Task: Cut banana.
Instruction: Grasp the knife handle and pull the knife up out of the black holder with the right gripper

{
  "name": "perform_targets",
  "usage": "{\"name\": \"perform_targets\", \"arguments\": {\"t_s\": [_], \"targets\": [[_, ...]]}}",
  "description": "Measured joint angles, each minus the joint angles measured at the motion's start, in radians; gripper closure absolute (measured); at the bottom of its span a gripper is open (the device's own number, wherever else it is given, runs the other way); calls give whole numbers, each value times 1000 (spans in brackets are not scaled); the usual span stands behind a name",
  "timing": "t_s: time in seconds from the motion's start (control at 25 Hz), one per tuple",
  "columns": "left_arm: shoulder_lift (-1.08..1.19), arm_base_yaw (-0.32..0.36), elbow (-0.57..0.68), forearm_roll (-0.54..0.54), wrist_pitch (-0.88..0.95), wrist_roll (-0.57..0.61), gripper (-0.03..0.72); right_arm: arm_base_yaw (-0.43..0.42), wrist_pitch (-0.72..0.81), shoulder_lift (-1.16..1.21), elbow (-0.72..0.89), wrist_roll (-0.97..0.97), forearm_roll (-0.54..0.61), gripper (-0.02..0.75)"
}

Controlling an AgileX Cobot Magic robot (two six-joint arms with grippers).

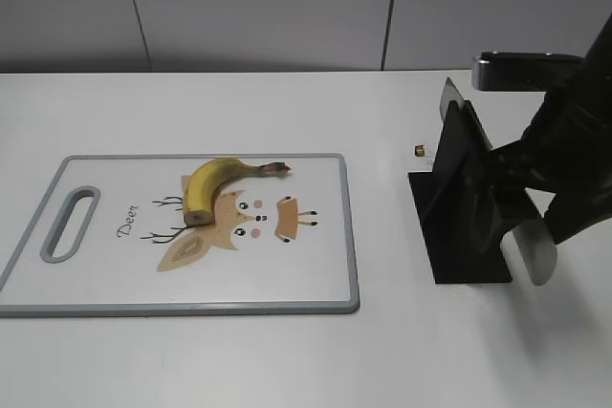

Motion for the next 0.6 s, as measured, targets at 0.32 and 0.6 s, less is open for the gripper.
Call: {"name": "perform_targets", "arguments": {"t_s": [0.32, 0.6], "targets": [[0, 0, 0, 0, 0, 0, 113, 0, 0, 50, 0, 1, 1, 260], [0, 0, 0, 0, 0, 0, 116, 0, -1, 51, 0, 20, 1, 370]]}}
